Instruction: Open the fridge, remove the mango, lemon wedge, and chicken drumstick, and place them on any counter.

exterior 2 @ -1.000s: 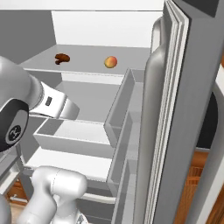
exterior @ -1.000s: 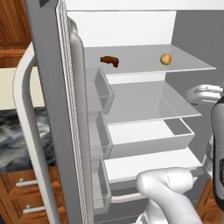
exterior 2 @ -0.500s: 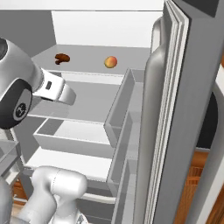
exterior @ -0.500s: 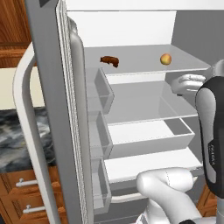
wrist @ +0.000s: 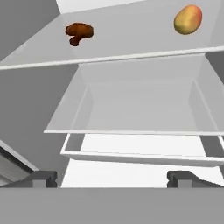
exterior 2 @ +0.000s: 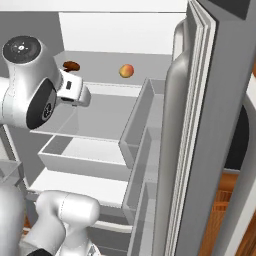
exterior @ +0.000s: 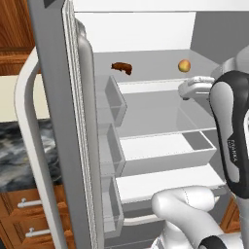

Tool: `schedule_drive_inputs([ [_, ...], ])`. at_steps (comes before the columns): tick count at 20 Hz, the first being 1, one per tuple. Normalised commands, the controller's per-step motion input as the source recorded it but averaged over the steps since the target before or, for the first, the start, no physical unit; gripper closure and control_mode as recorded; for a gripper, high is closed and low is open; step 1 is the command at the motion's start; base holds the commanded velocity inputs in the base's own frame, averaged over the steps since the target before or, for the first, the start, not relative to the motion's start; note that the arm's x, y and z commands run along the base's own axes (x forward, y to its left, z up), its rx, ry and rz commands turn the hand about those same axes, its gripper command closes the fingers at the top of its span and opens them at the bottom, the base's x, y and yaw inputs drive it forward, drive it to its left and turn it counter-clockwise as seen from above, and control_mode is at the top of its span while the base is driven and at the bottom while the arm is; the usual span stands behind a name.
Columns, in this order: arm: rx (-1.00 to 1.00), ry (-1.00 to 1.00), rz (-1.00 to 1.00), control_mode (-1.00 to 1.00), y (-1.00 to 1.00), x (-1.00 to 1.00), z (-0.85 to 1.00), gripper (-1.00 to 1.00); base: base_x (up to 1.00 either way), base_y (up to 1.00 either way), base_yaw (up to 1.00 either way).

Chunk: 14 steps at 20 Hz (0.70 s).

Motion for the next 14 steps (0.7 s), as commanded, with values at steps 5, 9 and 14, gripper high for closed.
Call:
schedule_drive_inputs([
  [5, 0.00, 0.01, 0.14, -1.00, 0.17, 0.37, 0.00, -1.00, 0.00, 0.00, 0.00],
  [9, -0.05, 0.00, 0.06, -1.00, 0.37, 0.32, -0.04, -1.00, 0.00, 0.00, 0.00],
  [14, -0.02, 0.00, 0.03, -1.00, 0.34, 0.34, -0.12, -1.00, 0.00, 0.00, 0.00],
])
